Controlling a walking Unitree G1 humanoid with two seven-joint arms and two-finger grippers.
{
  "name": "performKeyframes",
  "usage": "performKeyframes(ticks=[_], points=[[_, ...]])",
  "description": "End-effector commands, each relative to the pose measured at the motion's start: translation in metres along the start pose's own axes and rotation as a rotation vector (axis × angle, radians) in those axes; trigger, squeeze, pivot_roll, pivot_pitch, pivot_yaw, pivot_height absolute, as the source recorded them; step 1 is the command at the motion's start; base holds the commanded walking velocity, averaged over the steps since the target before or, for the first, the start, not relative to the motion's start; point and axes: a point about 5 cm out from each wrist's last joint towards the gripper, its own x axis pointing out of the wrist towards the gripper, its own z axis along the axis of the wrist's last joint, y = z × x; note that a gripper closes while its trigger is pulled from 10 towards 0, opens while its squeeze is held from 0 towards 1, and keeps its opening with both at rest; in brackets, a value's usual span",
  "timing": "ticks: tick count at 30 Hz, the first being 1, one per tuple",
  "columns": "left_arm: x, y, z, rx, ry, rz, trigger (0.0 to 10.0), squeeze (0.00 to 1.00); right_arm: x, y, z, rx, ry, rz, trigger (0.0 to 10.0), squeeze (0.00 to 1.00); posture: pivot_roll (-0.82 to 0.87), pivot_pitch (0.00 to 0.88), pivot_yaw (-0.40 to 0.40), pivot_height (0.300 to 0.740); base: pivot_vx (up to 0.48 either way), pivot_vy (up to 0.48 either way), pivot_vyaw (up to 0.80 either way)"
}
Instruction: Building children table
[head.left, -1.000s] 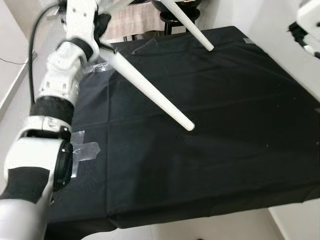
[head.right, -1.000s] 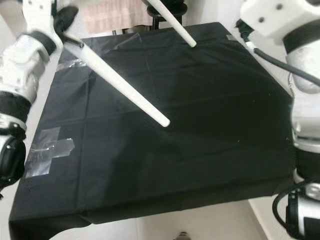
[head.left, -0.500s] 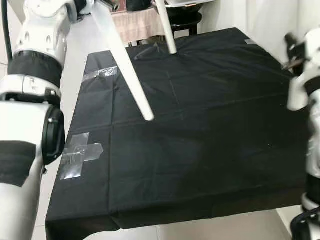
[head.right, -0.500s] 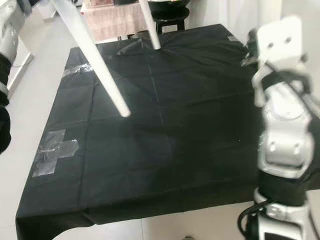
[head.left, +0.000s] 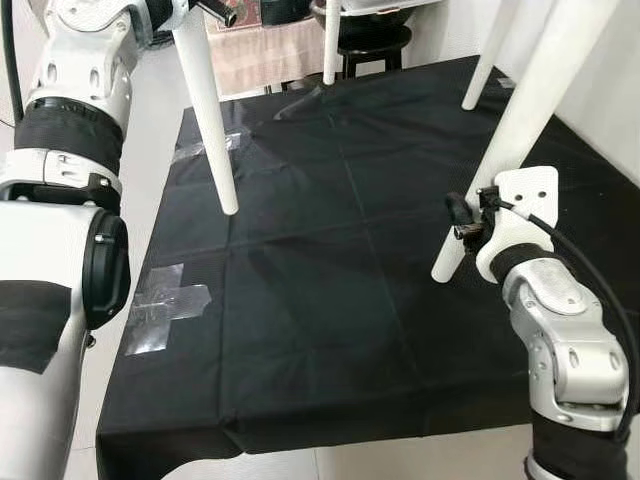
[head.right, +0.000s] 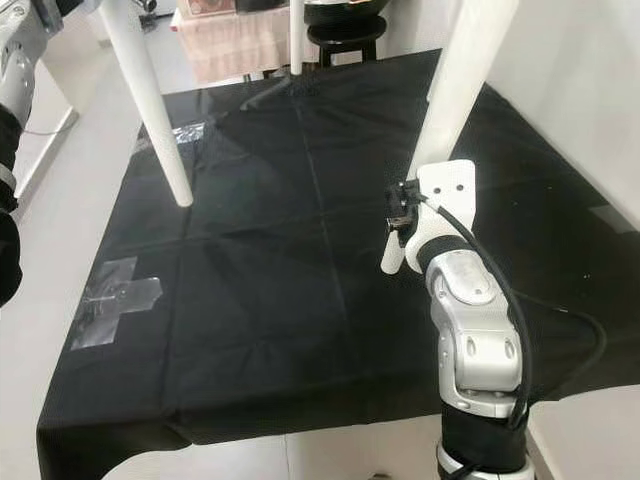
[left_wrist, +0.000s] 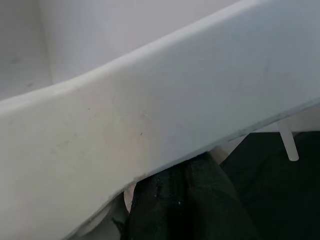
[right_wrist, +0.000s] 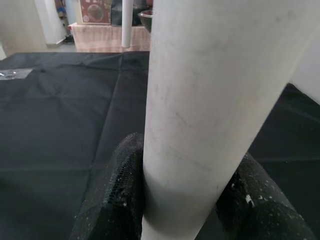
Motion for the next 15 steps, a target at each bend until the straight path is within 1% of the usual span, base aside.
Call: performKeyframes(ticks=[1, 2, 3, 4, 5, 6, 7, 9, 10, 12, 15], points=[[0.001, 0.012, 0.045, -0.001, -0.22, 0.045, 10.0, 0.0, 0.001, 0.028, -0.035, -0.032, 0.195, 0.132, 10.0, 0.0, -0.1, 0.099, 0.139, 0.74, 0.0, 0.0, 0.0], [0.001, 0.011, 0.044, -0.008, -0.219, 0.042, 10.0, 0.0, 0.001, 0.03, -0.035, -0.032, 0.2, 0.138, 10.0, 0.0, -0.1, 0.099, 0.139, 0.74, 0.0, 0.0, 0.0], [0.0, 0.008, 0.039, -0.034, -0.212, 0.031, 10.0, 0.0, 0.0, 0.033, -0.036, -0.055, 0.206, 0.151, 10.0, 0.05, -0.1, 0.105, 0.143, 0.74, 0.0, 0.0, 0.0], [0.0, 0.008, 0.039, -0.034, -0.212, 0.031, 10.0, 0.0, 0.0, 0.033, -0.036, -0.055, 0.206, 0.151, 10.0, 0.05, -0.1, 0.105, 0.143, 0.74, 0.0, 0.0, 0.0], [-0.002, 0.003, 0.031, -0.065, -0.204, 0.014, 10.0, 1.0, 0.0, 0.033, -0.036, -0.082, 0.208, 0.154, 10.0, 0.94, -0.11, 0.108, 0.143, 0.74, 0.0, 0.0, 0.0], [-0.002, 0.003, 0.031, -0.065, -0.204, 0.014, 10.0, 1.0, 0.0, 0.033, -0.036, -0.082, 0.208, 0.154, 10.0, 0.94, -0.11, 0.108, 0.143, 0.74, 0.0, 0.0, 0.0], [-0.005, -0.001, 0.022, -0.103, -0.189, -0.007, 10.0, 1.0, -0.001, 0.031, -0.036, -0.106, 0.205, 0.158, 10.0, 1.0, -0.11, 0.111, 0.14, 0.74, 0.0, 0.0, 0.0], [-0.005, -0.001, 0.022, -0.103, -0.189, -0.007, 10.0, 1.0, -0.001, 0.031, -0.036, -0.106, 0.205, 0.158, 10.0, 1.0, -0.11, 0.111, 0.14, 0.74, 0.0, 0.0, 0.0], [-0.008, -0.006, 0.014, -0.135, -0.174, -0.028, 10.0, 1.0, -0.001, 0.029, -0.036, -0.121, 0.197, 0.156, 10.0, 1.0, -0.11, 0.112, 0.14, 0.74, 0.0, 0.0, 0.0], [-0.018, -0.015, 0.0, -0.158, -0.144, -0.072, 10.0, 1.0, -0.002, 0.019, -0.034, -0.148, 0.177, 0.142, 10.0, 1.0, -0.11, 0.114, 0.143, 0.74, 0.0, 0.0, 0.0], [-0.022, -0.017, -0.005, -0.162, -0.13, -0.083, 10.0, 1.0, -0.002, 0.015, -0.033, -0.156, 0.171, 0.138, 10.0, 1.0, -0.11, 0.116, 0.143, 0.74, 0.0, 0.0, 0.0]])
